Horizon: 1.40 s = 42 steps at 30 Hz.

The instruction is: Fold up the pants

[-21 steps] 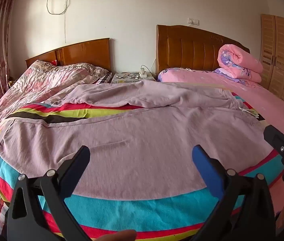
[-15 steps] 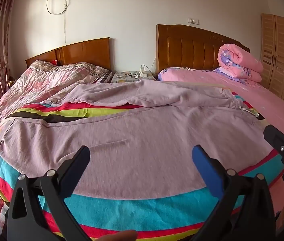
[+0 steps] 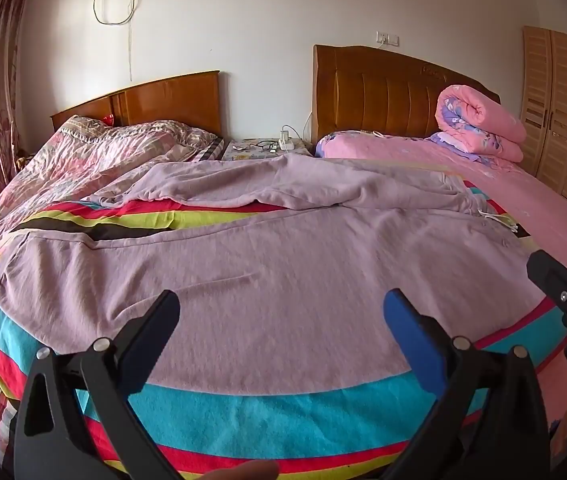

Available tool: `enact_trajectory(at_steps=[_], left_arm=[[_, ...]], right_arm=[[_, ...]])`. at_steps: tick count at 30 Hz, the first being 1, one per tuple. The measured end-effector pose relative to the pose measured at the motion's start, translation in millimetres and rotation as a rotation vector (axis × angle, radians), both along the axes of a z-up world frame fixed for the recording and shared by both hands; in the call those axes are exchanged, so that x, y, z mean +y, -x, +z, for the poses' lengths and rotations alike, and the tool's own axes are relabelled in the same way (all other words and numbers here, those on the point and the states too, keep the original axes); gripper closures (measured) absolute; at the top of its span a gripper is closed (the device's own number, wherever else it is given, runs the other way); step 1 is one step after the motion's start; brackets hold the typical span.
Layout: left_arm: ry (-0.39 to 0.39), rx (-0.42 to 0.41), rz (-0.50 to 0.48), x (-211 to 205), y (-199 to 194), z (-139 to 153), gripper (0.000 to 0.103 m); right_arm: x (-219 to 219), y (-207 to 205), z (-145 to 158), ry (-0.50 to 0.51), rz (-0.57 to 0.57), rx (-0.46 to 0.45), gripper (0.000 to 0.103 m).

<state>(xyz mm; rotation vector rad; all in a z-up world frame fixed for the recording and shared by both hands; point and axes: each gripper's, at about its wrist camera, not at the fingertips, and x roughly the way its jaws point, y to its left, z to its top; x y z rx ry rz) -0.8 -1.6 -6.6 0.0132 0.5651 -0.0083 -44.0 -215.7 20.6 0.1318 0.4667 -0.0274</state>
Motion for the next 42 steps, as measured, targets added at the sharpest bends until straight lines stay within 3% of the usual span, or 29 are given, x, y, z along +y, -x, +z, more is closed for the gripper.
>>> enact_trajectory(at_steps=[42], left_arm=[[0.006,0.011,0.0,2.9,-1.6,-1.7,0.001]], right_arm=[[2.2,-2.4,-6.9,-0.012,0.0,0.023,0.004]])
